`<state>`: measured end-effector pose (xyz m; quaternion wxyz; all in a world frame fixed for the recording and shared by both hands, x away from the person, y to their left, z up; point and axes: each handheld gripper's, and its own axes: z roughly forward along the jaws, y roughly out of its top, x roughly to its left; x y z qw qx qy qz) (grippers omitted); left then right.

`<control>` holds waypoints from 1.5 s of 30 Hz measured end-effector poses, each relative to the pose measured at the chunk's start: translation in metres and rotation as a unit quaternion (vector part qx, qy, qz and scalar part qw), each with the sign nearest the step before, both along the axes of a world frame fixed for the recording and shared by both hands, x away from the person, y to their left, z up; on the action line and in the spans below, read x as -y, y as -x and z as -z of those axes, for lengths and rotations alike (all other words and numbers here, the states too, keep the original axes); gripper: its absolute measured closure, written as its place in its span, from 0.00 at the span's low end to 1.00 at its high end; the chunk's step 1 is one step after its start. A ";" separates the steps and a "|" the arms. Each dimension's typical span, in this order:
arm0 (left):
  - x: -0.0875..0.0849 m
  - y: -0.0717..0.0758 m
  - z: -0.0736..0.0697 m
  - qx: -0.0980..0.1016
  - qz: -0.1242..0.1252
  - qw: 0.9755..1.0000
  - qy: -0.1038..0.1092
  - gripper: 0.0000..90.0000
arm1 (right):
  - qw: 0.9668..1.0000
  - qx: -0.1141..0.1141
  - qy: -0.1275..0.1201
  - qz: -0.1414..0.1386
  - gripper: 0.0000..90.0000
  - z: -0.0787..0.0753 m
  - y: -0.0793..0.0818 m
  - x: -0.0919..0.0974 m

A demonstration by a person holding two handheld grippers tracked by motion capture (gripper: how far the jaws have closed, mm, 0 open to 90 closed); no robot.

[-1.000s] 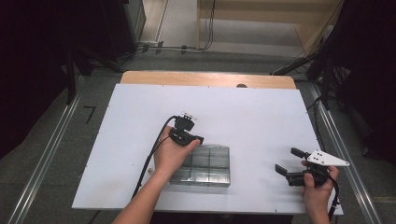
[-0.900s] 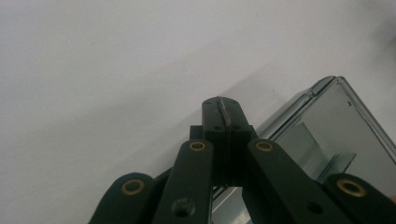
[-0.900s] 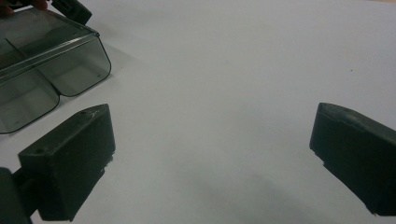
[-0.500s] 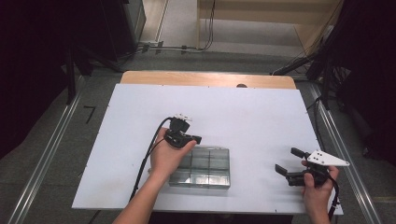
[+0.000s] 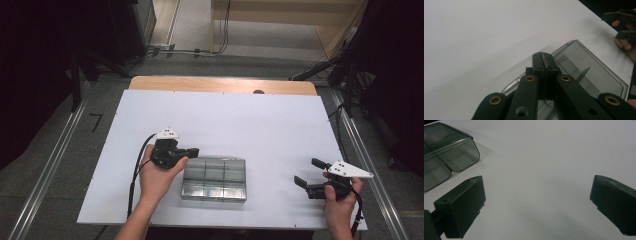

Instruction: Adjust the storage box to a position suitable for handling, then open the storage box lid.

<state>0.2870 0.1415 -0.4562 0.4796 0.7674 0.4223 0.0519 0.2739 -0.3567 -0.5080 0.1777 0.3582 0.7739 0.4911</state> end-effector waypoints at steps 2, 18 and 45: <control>-0.006 0.006 0.001 0.007 0.001 1.000 0.005 1.00 | 1.000 0.000 0.001 0.000 0.00 0.000 0.000 0.000; -0.036 0.049 0.023 0.037 0.000 0.999 0.019 1.00 | 1.000 -0.001 0.007 -0.006 0.00 0.000 0.000 -0.002; -0.047 0.079 0.053 0.011 0.010 1.000 0.020 1.00 | 0.998 0.012 0.001 -0.068 0.06 -0.024 0.020 -0.034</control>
